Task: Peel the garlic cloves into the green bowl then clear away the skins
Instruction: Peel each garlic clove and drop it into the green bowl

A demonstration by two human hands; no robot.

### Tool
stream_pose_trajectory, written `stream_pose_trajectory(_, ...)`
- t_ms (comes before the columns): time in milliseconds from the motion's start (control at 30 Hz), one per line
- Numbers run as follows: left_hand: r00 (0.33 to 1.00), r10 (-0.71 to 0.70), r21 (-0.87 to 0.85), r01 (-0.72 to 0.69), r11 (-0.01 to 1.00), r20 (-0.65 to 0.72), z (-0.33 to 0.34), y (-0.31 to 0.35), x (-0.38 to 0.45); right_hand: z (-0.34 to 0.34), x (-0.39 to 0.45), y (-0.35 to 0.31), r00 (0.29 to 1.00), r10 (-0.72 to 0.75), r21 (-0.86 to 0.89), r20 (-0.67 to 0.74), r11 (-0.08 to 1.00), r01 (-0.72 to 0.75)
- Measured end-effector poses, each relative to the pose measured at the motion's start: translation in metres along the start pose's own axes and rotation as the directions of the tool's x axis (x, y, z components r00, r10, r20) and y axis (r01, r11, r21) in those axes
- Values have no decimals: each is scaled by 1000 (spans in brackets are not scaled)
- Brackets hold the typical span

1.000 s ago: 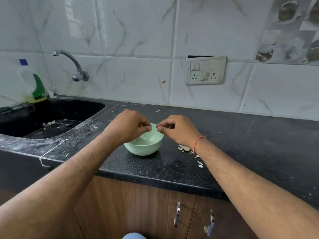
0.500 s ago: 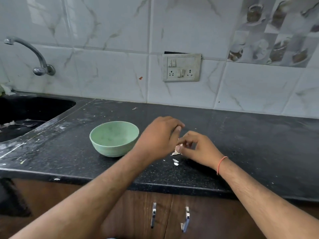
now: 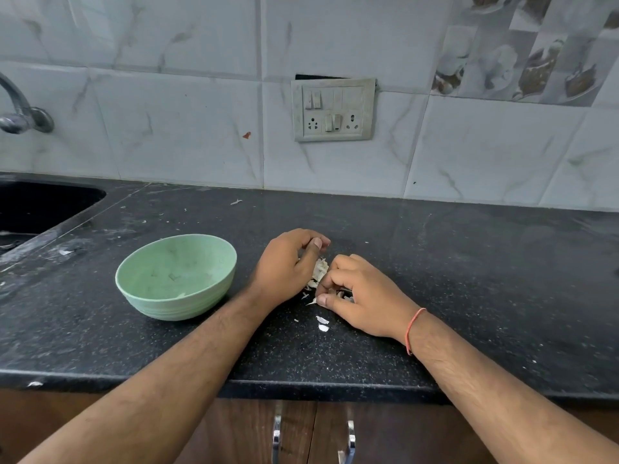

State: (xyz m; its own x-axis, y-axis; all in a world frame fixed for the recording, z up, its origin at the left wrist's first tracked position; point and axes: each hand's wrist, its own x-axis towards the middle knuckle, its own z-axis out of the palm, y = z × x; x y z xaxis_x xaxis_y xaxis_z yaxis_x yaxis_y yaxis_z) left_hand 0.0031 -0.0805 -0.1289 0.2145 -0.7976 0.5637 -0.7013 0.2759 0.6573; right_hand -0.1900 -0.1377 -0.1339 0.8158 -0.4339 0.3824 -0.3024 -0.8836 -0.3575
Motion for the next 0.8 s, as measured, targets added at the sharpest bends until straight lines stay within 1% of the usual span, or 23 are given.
stream_pose_trajectory(67, 1000, 18, -21, -18, 1000, -22, 0, -2, 1, -1, 1, 1, 1000, -11, 2, -3, 1000, 11)
stream_pose_trajectory(100, 999, 25, -28, -26, 999, -35, 0, -2, 1, -3, 2, 2, 999, 6, 36, -43, 999, -5)
stream_pose_trajectory(133, 999, 32, -32, -34, 999, -43, -1, -2, 1, -4, 4, 4, 993, 45, 90, -108, 995, -35)
stream_pose_trajectory(200, 998, 50, -30, -51, 998, -39, -2, -1, 1, -9, 8, 8, 955, 187, 245, -231, 961, -129)
stream_pose_trajectory(267, 996, 86, -39, -86, 996, 1, -3, 2, 0, -12, 13, 11, 906, 322, 394, -274, 897, -199)
stream_pose_trajectory(333, 993, 111, -73, -108, 991, 49, -3, 5, -1, -12, 16, 11, 883, 381, 497, -274, 842, -209)
stream_pose_trajectory(467, 997, 79, -55, -79, 995, 8, -4, 2, 0, -9, 21, 12, 859, 421, 610, -293, 774, -171)
stream_pose_trajectory(533, 998, 59, -70, -59, 996, 6, -4, 2, 0, -9, 22, 12, 857, 434, 666, -278, 730, -154)
stream_pose_trajectory(667, 1000, -21, -167, 22, 986, 8, -3, -1, 2, -14, 22, 9, 901, 383, 782, -204, 618, -85)
stream_pose_trajectory(733, 999, -24, -204, 31, 978, 38, -4, -3, 4, -15, 22, 9, 901, 381, 798, -206, 598, -71)
stream_pose_trajectory(800, 998, 5, -205, 9, 979, 70, -3, -3, 4, -14, 22, 11, 895, 391, 797, -217, 601, -69)
